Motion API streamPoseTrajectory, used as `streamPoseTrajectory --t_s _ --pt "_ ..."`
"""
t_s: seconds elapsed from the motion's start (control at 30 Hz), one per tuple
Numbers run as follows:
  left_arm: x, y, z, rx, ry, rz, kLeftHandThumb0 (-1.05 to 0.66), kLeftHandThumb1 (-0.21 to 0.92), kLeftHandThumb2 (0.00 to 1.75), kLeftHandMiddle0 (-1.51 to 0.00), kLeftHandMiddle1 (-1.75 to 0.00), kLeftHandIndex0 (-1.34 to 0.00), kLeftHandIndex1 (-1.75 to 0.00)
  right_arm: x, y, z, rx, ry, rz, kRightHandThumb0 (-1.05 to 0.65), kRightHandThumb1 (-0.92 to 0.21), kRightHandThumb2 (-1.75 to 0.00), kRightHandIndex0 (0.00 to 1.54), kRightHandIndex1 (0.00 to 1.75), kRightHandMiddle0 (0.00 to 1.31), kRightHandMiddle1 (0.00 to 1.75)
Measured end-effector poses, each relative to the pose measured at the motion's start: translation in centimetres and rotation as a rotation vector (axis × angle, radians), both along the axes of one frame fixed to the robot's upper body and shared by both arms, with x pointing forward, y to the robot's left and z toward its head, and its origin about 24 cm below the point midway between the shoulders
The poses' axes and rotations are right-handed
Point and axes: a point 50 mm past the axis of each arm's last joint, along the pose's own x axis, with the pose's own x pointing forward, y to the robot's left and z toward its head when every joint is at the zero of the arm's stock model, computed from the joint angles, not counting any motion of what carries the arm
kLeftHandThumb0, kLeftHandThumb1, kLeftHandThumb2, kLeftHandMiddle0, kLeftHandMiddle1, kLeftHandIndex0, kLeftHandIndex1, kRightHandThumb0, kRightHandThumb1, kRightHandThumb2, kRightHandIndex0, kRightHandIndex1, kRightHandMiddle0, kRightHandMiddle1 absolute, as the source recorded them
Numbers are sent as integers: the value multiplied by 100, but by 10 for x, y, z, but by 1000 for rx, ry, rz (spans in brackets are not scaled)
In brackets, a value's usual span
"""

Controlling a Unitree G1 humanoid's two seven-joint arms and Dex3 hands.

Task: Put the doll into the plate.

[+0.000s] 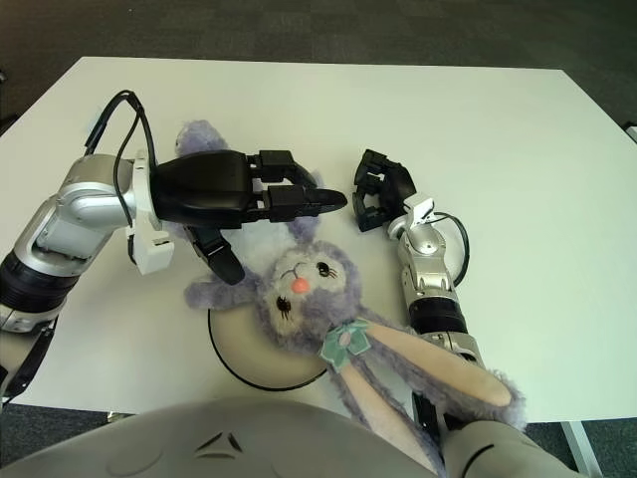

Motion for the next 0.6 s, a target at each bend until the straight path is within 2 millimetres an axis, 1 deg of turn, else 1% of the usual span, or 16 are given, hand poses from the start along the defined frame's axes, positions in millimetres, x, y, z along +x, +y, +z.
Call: streamPoseTrajectory --t_s 0.1,0.2,0.3,0.33,0.37,0.4,0.43,0.5,0.53,0.57,0.6 --pt "0 -1 1 -6 11 -4 -83 92 70 -1 -92 0 0 0 -1 1 -5 8 9 -1 11 -175 88 175 80 162" --pt "0 0 1 -9 17 -10 -86 92 74 0 -88 0 0 1 0 2 -7 26 11 -1 10 -175 88 175 78 164" --pt "1 0 2 -13 21 -8 -89 92 75 0 -76 0 0 4 0 1 -4 40 10 -1 8 -175 88 175 73 170" --pt "1 0 2 -15 24 -6 -89 92 75 0 -75 0 0 5 0 2 -3 43 8 -1 8 -175 88 175 73 170" --pt "1 0 2 -17 26 -4 -89 92 73 0 -74 0 0 5 0 2 -1 49 6 -1 7 -175 88 175 71 172" --pt "1 0 2 -19 28 -2 -87 91 66 -2 -74 0 0 5 0 2 1 53 3 -1 8 -175 89 172 71 173" --pt "2 1 2 -23 34 9 -87 91 64 -3 -74 0 0 5 1 1 10 57 -1 -1 8 -175 90 171 70 173" --pt "4 3 3 -38 51 39 -86 92 56 -8 -93 0 0 5 1 0 39 59 -5 -1 8 -175 90 171 70 174" --pt "6 5 4 -47 58 57 -86 92 56 -9 -103 0 -1 5 1 0 58 61 -9 -1 8 -175 90 171 70 174" --pt "7 7 5 -54 71 80 -86 92 57 -9 -121 0 -3 4 1 -1 69 60 -9 -1 7 -175 90 171 69 174" --pt "9 9 6 -62 83 108 -86 92 57 -10 -133 0 -6 4 1 -1 74 61 -7 -1 7 -175 90 171 69 174"
